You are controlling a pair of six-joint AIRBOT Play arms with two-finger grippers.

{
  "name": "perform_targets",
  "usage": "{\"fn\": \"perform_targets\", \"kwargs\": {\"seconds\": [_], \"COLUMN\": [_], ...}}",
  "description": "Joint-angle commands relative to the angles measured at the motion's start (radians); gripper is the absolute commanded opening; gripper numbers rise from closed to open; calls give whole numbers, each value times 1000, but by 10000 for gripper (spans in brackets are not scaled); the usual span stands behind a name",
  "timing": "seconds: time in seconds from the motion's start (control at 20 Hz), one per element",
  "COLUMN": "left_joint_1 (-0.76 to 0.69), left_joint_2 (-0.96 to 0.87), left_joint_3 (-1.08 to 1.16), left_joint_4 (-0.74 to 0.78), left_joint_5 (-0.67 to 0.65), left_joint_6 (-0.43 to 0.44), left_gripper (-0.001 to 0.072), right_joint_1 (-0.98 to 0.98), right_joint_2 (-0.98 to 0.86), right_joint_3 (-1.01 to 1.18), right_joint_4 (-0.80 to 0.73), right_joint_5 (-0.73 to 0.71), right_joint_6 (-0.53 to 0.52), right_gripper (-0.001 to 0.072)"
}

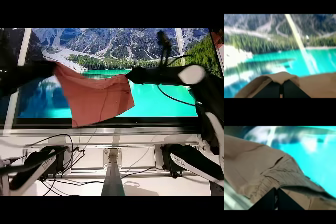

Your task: Fold the clothes and pants, and hang the long-sleeved shirts on hangers.

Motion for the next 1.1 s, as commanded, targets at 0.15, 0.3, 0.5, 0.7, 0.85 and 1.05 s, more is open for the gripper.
{"fn": "perform_targets", "kwargs": {"seconds": [0.15, 0.3, 0.5, 0.7, 0.85, 1.05], "left_joint_1": [-131, -128, -130, -130, -131, -145], "left_joint_2": [-295, -277, -291, -294, -294, -294], "left_joint_3": [22, 20, -51, -108, -131, -133], "left_joint_4": [221, 478, 484, 476, 373, 222], "left_joint_5": [-142, -412, -549, -541, -531, -495], "left_joint_6": [-36, -205, -285, -284, -284, -273], "left_gripper": [5, 6, 7, 9, 540, 647], "right_joint_1": [-116, -178, -183, -183, -183, -184], "right_joint_2": [-211, -211, -212, -212, -211, -213], "right_joint_3": [-24, -24, -68, -167, -188, -161], "right_joint_4": [-23, -112, -212, -217, -216, -215], "right_joint_5": [8, 284, 429, 393, 292, 186], "right_joint_6": [-16, -84, -90, -91, -91, -86], "right_gripper": [19, 19, 19, 22, 703, 700]}}
